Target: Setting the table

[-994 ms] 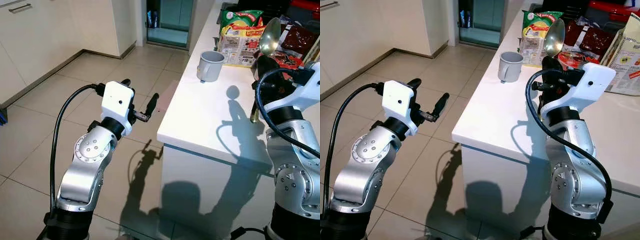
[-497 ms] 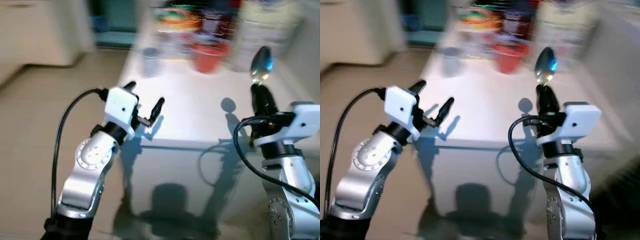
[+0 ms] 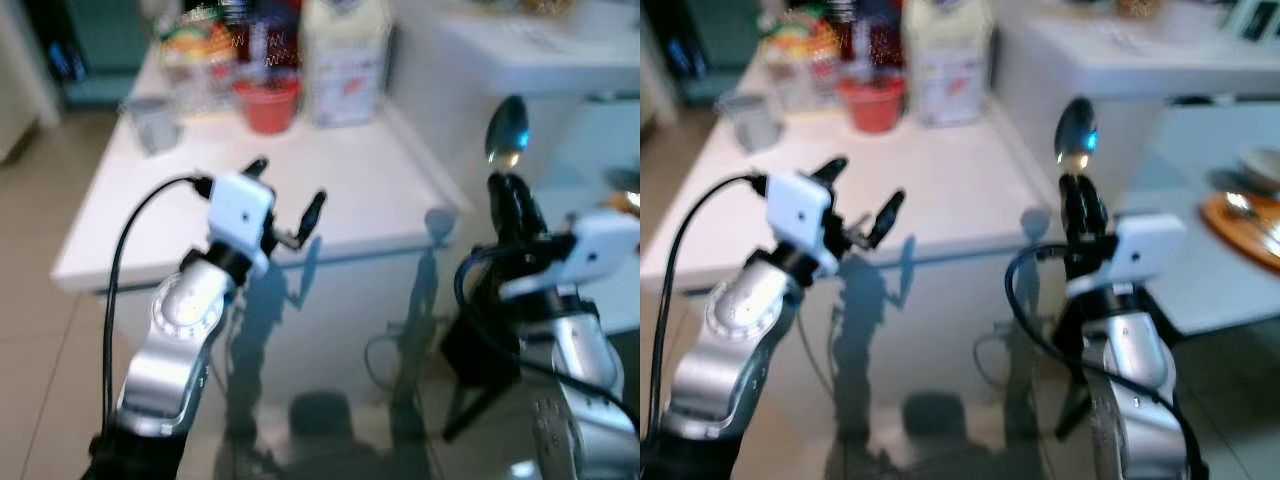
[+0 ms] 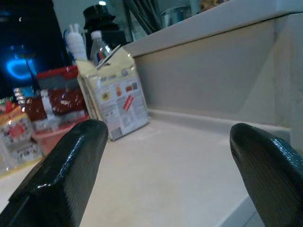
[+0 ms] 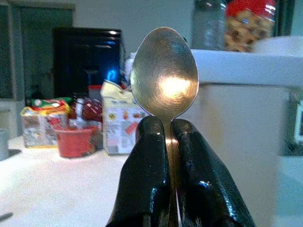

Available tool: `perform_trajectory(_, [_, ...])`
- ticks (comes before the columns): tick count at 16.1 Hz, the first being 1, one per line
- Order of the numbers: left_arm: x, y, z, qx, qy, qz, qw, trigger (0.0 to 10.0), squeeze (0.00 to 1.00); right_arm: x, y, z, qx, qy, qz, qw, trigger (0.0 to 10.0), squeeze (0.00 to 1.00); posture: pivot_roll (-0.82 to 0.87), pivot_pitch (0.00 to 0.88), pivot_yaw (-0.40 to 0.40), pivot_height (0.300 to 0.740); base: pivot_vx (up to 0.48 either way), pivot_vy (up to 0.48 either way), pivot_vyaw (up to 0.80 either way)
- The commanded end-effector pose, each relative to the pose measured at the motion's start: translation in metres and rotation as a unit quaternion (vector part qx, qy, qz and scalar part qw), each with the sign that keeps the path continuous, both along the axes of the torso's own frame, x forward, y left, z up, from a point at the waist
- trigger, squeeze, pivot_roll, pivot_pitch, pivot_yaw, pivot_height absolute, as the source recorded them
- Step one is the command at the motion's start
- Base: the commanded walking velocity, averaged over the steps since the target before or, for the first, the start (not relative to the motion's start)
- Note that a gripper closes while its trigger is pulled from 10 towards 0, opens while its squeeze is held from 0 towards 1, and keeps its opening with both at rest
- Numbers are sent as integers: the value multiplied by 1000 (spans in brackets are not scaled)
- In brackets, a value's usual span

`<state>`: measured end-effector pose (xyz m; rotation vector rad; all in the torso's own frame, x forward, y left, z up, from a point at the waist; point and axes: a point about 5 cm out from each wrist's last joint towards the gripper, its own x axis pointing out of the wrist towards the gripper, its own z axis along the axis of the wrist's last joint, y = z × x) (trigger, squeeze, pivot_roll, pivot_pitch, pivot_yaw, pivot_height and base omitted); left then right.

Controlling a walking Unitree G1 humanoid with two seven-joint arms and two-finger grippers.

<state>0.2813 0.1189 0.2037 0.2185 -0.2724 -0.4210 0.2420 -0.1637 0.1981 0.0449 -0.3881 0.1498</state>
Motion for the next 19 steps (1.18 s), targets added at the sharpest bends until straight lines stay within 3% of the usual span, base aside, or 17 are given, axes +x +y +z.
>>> perform_trajectory(1, [7, 11, -4, 9, 12, 41, 999, 10000, 0, 7, 10, -1, -6, 16, 18, 1000, 10000, 0, 11, 0, -12, 740, 0, -274, 0])
perform_trajectory(3, [10, 12, -5, 10, 13, 60, 998, 10000, 0, 13, 10, -6, -29, 41, 11, 999, 10000, 0, 11, 0, -12, 740, 0, -272, 0])
perform_trajectory(5, [15, 12, -4, 6, 12, 82, 997, 10000, 0, 18, 5, -12, -19, 71, -13, 997, 10000, 0, 13, 0, -11, 740, 0, -272, 266])
perform_trajectory(14, [21, 11, -5, 4, 11, 109, 994, 10000, 0, 26, -6, -17, -26, 101, -62, 993, 10000, 0, -2, 0, -3, 740, 0, -272, 788])
perform_trajectory(19, [23, 9, -5, 2, 9, 111, 994, 10000, 0, 26, -15, -20, -8, 108, -90, 990, 10000, 0, -12, 0, 4, 740, 0, -271, 0])
